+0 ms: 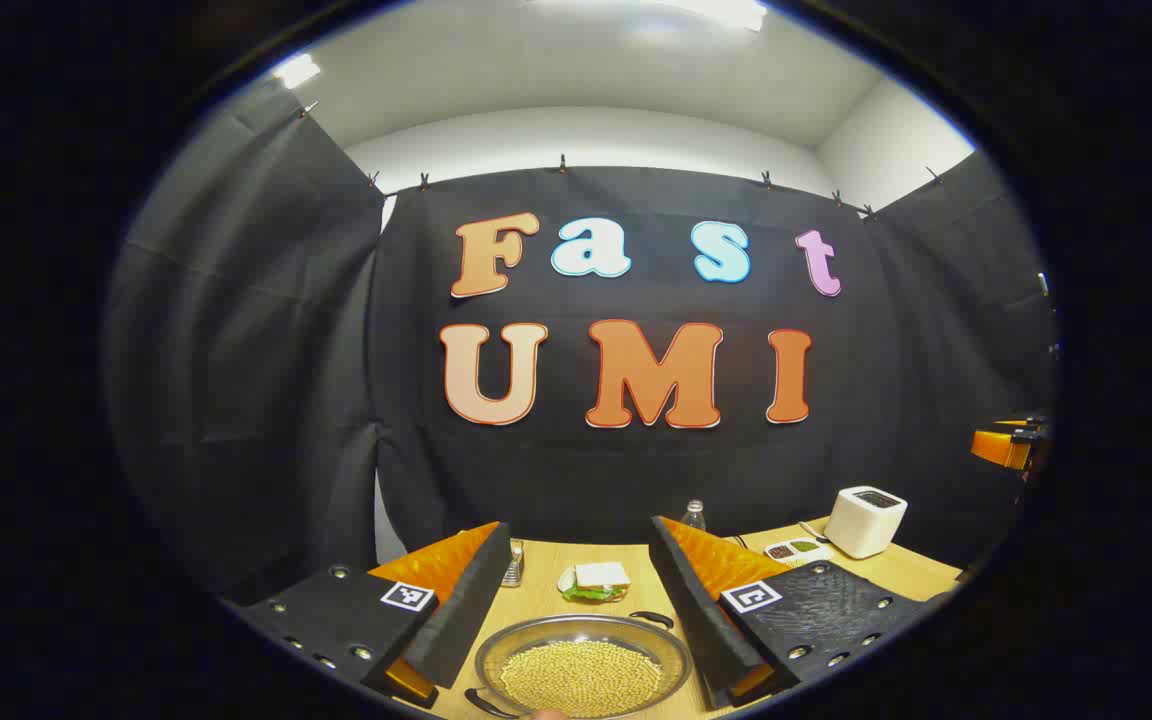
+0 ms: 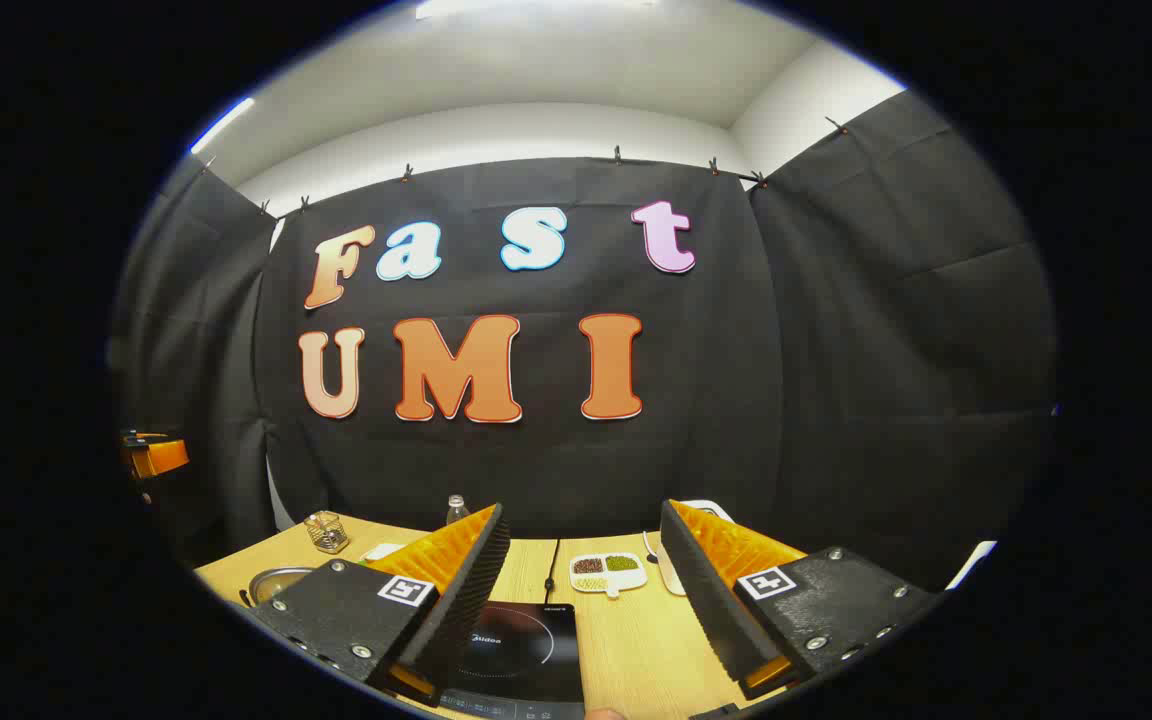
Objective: First push the handle of the pot to place it horizontally, then grasp the pot with both hands and set it on the induction cooktop.
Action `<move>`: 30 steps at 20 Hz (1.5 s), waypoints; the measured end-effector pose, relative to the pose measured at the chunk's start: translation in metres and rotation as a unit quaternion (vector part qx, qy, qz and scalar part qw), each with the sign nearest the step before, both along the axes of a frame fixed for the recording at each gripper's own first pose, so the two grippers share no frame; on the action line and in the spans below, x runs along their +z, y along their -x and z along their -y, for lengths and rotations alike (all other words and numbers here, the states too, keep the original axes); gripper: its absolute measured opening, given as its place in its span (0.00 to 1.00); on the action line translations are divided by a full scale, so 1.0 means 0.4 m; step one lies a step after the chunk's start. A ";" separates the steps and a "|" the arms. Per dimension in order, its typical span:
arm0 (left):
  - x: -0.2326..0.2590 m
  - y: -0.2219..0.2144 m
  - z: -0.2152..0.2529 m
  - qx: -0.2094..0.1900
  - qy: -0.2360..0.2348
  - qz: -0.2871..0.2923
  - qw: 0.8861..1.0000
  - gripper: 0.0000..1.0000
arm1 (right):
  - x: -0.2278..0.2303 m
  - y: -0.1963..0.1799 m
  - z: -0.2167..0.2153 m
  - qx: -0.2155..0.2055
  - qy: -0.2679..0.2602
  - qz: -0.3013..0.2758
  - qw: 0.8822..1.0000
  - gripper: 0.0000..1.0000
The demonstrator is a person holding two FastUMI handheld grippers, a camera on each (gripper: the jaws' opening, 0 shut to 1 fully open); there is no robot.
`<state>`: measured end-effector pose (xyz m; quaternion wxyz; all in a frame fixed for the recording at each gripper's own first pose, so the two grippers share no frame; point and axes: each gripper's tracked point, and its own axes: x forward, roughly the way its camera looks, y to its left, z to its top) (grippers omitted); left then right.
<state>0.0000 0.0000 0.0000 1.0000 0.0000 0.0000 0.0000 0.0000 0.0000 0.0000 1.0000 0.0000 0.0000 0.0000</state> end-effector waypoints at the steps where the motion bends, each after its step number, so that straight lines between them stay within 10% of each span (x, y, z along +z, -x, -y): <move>1: 0.000 0.000 0.002 0.000 0.000 0.000 1.000 0.91 | -0.002 -0.003 0.000 0.002 0.000 -0.001 1.000 0.95; 26: 0.011 0.007 0.008 -0.001 -0.007 0.007 1.000 0.96 | -0.013 -0.007 0.025 -0.005 -0.006 -0.002 1.000 0.95; 30: -0.004 0.007 0.021 -0.011 -0.010 0.002 1.000 0.81 | -0.015 -0.010 0.025 -0.003 -0.008 -0.002 1.000 0.95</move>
